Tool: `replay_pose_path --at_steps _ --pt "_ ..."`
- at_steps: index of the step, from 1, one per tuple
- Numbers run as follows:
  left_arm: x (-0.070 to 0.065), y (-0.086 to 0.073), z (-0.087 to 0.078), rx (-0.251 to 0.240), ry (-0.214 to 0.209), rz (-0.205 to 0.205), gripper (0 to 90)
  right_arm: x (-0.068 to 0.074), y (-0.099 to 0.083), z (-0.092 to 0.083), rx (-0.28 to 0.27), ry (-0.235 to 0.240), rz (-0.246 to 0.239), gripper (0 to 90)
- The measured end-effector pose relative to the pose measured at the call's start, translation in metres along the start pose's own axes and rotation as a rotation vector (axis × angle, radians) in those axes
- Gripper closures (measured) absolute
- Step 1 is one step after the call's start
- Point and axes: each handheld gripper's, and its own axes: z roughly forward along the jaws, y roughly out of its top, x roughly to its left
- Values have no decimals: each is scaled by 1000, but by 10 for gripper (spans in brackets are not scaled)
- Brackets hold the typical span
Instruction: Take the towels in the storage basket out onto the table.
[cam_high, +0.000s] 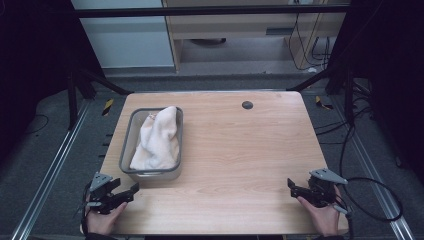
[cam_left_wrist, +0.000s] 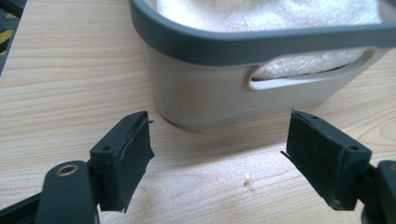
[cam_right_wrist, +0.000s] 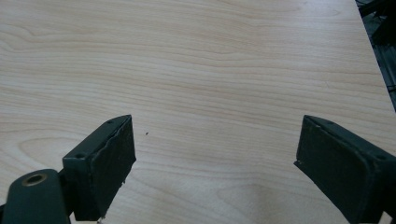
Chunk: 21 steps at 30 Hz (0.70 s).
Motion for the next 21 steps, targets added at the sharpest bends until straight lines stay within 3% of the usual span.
replay_pose_path --at_steps 6,21 --pt "0 1 -5 -12 -9 -12 228 5 0 -6 -34 -14 -22 117" --pt "-1 12 -24 -81 -40 -41 242 8 -1 -3 4 -7 -54 100"
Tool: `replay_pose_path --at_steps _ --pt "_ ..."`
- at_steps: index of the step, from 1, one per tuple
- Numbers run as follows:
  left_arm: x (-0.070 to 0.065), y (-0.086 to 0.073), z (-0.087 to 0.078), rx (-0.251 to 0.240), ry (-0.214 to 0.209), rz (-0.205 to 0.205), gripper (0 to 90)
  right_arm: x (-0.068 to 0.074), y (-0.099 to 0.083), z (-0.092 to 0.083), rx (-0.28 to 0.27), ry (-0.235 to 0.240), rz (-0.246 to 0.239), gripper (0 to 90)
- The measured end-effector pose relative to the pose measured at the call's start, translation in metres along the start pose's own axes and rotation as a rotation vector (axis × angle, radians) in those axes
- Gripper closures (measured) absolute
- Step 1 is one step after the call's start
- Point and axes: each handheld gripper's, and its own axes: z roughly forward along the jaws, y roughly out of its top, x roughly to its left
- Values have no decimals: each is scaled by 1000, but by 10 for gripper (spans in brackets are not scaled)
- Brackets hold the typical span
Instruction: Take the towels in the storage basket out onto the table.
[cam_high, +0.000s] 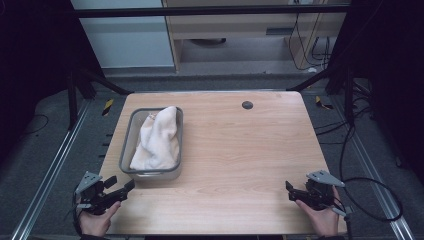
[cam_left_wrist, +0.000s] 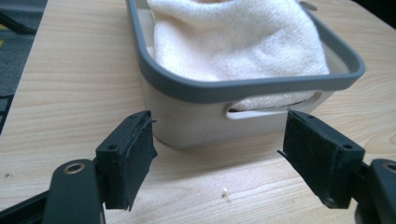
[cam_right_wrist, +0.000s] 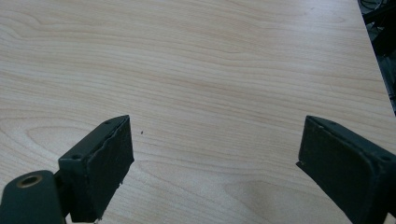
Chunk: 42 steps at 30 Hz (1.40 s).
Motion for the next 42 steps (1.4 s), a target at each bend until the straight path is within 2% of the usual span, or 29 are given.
replay_pose_path --at_steps 4,13,23,42 --pt "-2 4 -4 -19 -6 0 243 0 0 1 5 1 -1 98" --pt "-3 10 -7 -30 -24 -1 243 0 0 3 14 4 1 90" --pt "-8 23 -10 -38 -48 25 244 2 -1 5 26 3 -11 89" --pt "-17 50 -5 -9 -74 76 236 0 0 7 33 -1 -14 81"
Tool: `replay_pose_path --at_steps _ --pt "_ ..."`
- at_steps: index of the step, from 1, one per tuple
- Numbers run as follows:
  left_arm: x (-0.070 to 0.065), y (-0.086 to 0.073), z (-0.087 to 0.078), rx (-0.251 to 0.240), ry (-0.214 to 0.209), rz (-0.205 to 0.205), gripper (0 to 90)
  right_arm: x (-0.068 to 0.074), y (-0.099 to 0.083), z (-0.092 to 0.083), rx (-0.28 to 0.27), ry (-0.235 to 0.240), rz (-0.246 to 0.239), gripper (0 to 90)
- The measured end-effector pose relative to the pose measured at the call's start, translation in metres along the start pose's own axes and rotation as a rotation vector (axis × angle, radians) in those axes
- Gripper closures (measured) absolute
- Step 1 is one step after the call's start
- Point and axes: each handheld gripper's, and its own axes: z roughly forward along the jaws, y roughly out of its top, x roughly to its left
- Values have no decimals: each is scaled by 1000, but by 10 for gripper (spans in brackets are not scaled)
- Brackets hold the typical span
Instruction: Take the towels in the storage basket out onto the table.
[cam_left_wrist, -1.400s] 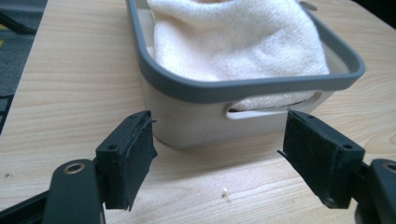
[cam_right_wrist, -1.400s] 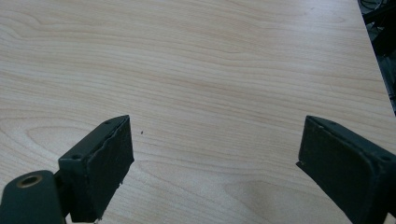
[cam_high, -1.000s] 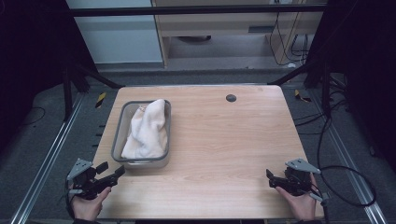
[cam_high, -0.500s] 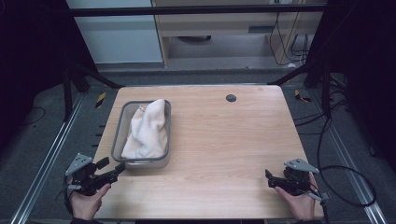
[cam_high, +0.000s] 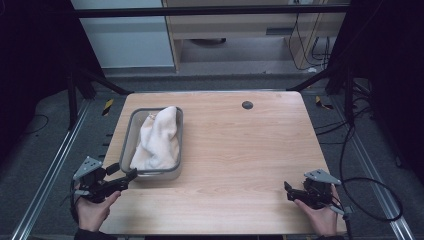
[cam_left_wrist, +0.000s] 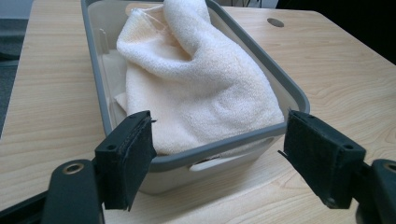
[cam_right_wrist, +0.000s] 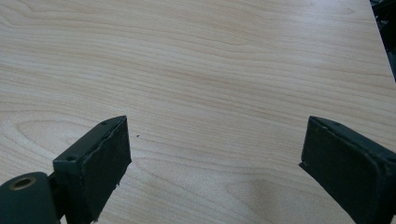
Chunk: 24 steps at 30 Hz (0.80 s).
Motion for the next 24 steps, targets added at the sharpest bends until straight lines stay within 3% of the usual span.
replay_pose_path --at_steps 24 --pt "-8 58 18 79 10 59 204 1 1 0 8 7 -2 78"
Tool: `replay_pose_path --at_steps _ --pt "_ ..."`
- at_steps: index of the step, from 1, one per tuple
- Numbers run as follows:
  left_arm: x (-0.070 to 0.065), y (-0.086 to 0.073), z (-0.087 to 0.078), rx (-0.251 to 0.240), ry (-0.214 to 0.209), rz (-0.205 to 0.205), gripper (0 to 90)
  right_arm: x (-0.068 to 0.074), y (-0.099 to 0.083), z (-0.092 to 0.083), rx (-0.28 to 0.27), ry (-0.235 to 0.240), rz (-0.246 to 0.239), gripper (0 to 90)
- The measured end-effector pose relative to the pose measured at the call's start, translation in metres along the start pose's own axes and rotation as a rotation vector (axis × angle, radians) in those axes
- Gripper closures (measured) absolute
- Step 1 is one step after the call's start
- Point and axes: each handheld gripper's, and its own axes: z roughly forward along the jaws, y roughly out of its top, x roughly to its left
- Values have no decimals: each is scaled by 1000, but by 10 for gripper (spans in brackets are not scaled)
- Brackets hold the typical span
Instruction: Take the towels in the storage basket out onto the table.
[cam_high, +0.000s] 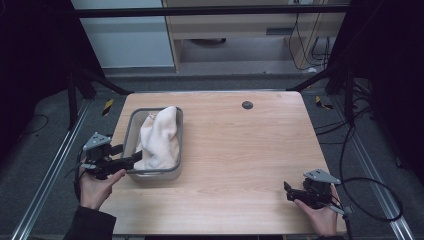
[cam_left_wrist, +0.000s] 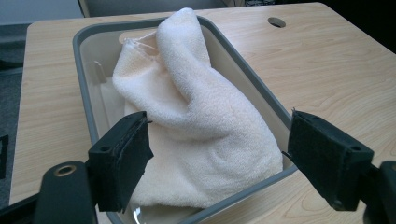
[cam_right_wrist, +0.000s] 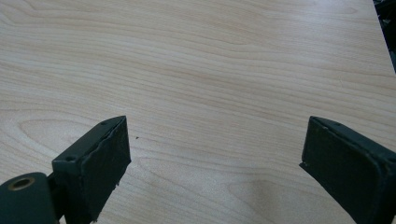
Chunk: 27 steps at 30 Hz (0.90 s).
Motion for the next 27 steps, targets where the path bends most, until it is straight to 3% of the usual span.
replay_pose_path --at_steps 10,27 --pt "-5 16 12 46 3 31 197 0 0 0 2 1 2 77" --pt "-8 35 41 124 4 40 183 0 0 1 9 5 -2 77"
